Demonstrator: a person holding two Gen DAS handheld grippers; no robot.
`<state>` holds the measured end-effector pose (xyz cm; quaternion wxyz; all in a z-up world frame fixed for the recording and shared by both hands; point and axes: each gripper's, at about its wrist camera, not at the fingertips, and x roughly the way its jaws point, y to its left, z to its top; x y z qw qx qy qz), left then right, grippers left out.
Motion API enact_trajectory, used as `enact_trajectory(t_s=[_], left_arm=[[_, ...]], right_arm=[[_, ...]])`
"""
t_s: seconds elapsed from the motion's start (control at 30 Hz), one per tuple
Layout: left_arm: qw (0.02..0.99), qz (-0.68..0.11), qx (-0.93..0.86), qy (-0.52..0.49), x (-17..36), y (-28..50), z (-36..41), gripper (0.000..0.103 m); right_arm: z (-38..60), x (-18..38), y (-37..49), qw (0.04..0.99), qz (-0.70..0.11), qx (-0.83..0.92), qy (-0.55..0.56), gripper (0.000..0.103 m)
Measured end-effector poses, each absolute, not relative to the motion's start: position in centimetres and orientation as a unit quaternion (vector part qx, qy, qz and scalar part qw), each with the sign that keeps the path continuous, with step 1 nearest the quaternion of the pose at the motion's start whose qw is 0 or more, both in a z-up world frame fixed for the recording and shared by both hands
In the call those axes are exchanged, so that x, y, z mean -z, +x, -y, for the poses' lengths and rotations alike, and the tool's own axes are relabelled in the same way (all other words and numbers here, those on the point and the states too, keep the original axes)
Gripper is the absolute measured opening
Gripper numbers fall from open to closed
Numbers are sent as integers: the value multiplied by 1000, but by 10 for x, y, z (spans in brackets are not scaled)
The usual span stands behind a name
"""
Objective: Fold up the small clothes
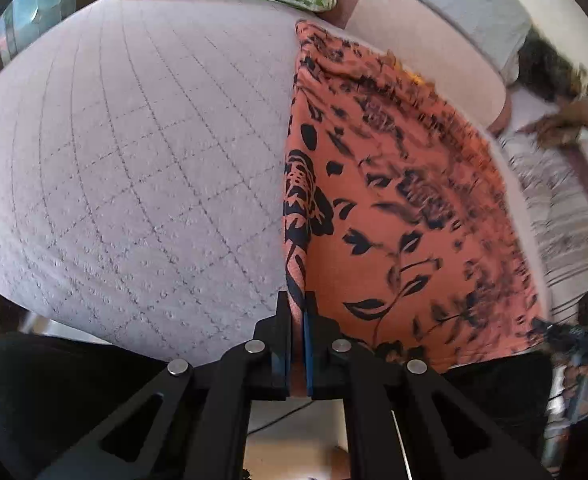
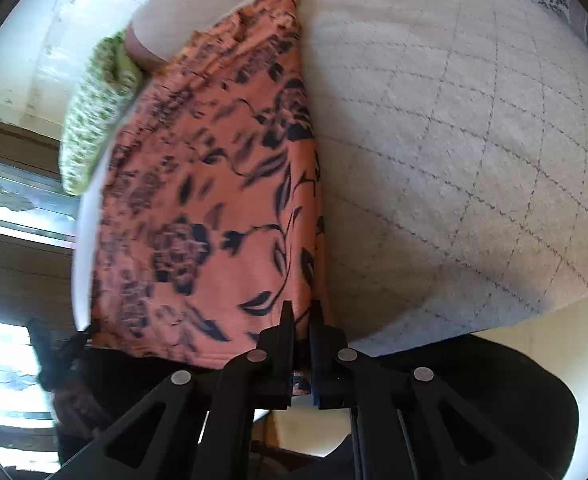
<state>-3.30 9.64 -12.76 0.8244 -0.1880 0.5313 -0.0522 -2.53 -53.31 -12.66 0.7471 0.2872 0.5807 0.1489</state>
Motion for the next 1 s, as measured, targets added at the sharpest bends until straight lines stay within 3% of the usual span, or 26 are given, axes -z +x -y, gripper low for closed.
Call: enact_trajectory(t_s=[0.2, 0.27, 0.3, 0.37, 0.4, 0.47, 0.5, 0.53, 0.57, 0.8, 1.0], left_arm=[[814, -556, 49, -161, 145, -22, -92, 5], [814, -553, 42, -173, 149, -25, -93, 13], [814, -551, 47, -175, 148, -24, -91, 19], [820, -544, 61, -167, 145, -25, -85, 51], [822, -543, 64, -160, 144, -24, -80, 56], [826, -543, 59, -136, 147, -21, -71, 58], [827, -545, 52, -127, 148, -21, -69, 57], [828, -545, 44, -120, 147, -22, -69, 31], [826, -551, 44, -114, 146, -23, -71, 5], [822, -527, 99, -193, 110, -16, -93, 4], [843, -463, 156, -227, 31, 60, -99, 4]], right_arm=[[536, 137, -15, 730, -592, -167, 297, 10], [539, 141, -18, 724, -594, -169, 308, 11], [539, 138, -19, 729, -592, -165, 302, 23], [536, 133, -20, 741, -594, -153, 271, 77], [535, 133, -20, 744, -593, -153, 268, 78], [529, 138, -16, 736, -602, -158, 264, 74], [525, 141, -14, 732, -607, -163, 263, 52], [522, 145, -14, 727, -618, -155, 256, 16], [528, 150, -12, 726, -620, -153, 255, 10], [552, 124, -9, 711, -569, -213, 353, 6], [567, 63, 58, 735, -469, -274, 406, 6]])
